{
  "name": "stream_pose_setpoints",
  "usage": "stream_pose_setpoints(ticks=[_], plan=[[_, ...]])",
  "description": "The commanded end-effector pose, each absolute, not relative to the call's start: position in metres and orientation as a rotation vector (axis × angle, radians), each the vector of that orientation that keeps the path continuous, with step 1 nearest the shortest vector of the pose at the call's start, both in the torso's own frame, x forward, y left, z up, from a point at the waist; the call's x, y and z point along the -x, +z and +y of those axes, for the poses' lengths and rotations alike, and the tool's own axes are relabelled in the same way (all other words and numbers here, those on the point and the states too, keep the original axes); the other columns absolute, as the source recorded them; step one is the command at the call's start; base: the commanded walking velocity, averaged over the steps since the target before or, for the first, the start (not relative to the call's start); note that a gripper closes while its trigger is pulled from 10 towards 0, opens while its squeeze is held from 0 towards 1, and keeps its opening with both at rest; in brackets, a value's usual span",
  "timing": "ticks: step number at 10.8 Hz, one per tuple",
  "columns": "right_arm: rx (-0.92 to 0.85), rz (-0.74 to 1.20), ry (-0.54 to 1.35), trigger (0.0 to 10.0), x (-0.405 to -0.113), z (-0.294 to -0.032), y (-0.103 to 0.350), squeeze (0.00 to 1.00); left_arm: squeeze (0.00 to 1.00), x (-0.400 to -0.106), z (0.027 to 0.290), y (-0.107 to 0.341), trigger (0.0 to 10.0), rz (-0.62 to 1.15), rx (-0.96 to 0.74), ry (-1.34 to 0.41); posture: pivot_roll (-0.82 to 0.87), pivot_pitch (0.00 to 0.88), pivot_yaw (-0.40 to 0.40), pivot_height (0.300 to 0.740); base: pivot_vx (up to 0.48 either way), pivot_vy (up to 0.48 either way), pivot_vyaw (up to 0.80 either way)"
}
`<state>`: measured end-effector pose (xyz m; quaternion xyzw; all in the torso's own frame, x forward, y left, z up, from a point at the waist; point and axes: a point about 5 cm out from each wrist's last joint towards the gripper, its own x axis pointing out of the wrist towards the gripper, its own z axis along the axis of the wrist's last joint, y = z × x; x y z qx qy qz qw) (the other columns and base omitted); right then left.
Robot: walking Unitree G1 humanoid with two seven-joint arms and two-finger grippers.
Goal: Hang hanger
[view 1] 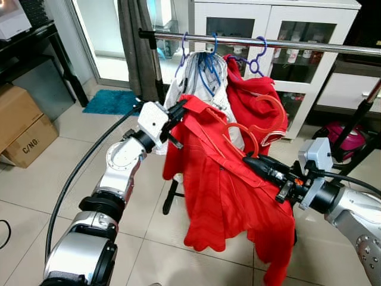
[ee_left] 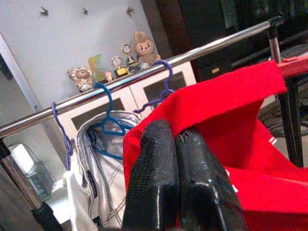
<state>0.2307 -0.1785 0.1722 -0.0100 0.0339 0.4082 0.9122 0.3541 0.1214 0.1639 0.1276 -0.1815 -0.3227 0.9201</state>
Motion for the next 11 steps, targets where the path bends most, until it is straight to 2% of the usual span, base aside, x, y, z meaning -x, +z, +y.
stream_pose_setpoints(ticks=[1,3,5,6,8,11], plan=[[0.026,0.033,0.853,10.0,-0.228,-0.179,0.177,0.0,0.0,-0.359,0.124,0.176,0.0,-0.404,-0.219,-0.636,-0.25,0.0,0.085,0.74,0.0,0.0,0.0],[0.048,0.11,0.802,10.0,-0.228,-0.185,0.17,0.0,0.0,-0.361,0.116,0.188,0.0,-0.435,-0.002,-0.635,-0.25,0.0,0.083,0.74,0.0,0.0,0.0],[0.077,0.164,0.771,10.0,-0.228,-0.188,0.163,0.0,0.0,-0.362,0.115,0.199,0.0,-0.479,0.095,-0.628,-0.25,0.0,0.08,0.74,0.0,0.0,0.0],[0.111,0.262,0.73,10.0,-0.227,-0.195,0.15,0.0,0.0,-0.362,0.115,0.208,0.0,-0.506,0.134,-0.628,-0.26,0.0,0.076,0.74,0.0,0.0,0.0],[0.119,0.333,0.684,10.0,-0.223,-0.201,0.143,0.0,0.0,-0.359,0.111,0.208,0.0,-0.494,0.106,-0.669,-0.26,0.004,0.073,0.74,0.0,0.0,0.0],[0.066,0.144,0.626,10.0,-0.238,-0.195,0.166,0.0,0.0,-0.351,0.094,0.18,0.0,-0.33,-0.038,-0.788,-0.26,0.014,0.068,0.74,0.0,0.0,0.0]])
